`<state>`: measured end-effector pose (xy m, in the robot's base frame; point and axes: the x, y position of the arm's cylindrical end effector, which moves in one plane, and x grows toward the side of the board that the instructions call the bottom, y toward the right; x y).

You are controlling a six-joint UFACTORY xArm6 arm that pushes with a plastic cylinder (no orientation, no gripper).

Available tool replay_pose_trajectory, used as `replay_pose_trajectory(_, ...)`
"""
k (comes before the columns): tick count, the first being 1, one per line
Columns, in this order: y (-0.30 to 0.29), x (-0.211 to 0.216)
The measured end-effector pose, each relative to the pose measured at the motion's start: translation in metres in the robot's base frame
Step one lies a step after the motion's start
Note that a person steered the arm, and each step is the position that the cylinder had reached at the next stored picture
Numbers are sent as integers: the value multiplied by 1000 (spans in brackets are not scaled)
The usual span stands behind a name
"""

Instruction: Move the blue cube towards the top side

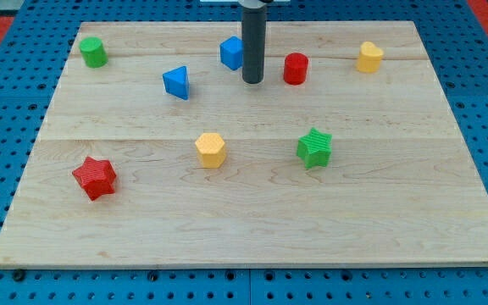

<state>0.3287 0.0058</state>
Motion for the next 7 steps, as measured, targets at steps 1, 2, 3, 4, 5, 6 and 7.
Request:
replay_pose_trajectory(1, -10, -16)
replay_pose_trajectory(2, -16, -38)
replay_pose_trajectory(3, -16, -45)
replay_pose_trajectory(4, -33, -39)
replay_pose_trajectory(5, -60, -40)
replay_pose_trajectory(6, -62, -48)
replay_pose_trajectory(7, -48, -53)
